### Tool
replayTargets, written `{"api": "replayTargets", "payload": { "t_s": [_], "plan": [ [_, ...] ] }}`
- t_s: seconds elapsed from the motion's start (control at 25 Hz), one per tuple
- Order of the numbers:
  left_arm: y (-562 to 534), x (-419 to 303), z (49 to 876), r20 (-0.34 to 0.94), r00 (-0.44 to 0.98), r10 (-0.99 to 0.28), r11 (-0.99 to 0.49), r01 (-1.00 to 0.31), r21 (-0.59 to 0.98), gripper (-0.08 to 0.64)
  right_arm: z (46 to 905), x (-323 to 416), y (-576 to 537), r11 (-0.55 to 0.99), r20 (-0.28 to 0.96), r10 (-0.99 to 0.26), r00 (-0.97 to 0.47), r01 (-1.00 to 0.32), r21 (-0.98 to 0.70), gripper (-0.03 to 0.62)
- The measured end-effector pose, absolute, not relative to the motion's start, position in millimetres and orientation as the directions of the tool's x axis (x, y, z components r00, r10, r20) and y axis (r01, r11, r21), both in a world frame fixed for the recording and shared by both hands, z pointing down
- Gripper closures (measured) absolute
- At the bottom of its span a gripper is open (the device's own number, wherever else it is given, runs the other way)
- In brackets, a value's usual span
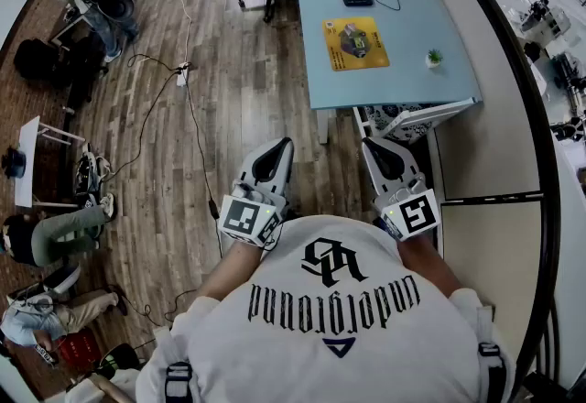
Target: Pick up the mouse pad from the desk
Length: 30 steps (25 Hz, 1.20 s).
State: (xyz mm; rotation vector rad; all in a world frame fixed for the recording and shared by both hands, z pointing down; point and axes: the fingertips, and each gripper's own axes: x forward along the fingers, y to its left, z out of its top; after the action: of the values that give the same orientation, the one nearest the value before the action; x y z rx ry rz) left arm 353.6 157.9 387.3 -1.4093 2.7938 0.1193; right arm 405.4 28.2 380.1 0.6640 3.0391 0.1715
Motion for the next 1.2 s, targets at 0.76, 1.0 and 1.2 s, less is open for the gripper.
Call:
{"api": "replayTargets", "payload": {
  "t_s": [0.76, 1.0, 1.2],
  "plan": [
    [180, 341, 396, -0.034, -0.606, -0.795, 0.604, -0.795, 0.046, 0.552, 387, 397, 33, 0.918, 0.005, 0.382, -0.924, 0.38, 0.118, 0.586],
    [190, 327, 397, -0.031, -0.604, -0.796, 0.603, -0.797, 0.045, 0.552, 392, 382, 30, 0.945, 0.01, 0.308, -0.951, 0.307, 0.111, 0.527],
    [207, 308, 403, -0.025, -0.601, -0.799, 0.6, -0.798, 0.051, 0.552, 395, 361, 40, 0.953, 0.017, 0.284, -0.959, 0.284, 0.102, 0.403]
  ]
}}
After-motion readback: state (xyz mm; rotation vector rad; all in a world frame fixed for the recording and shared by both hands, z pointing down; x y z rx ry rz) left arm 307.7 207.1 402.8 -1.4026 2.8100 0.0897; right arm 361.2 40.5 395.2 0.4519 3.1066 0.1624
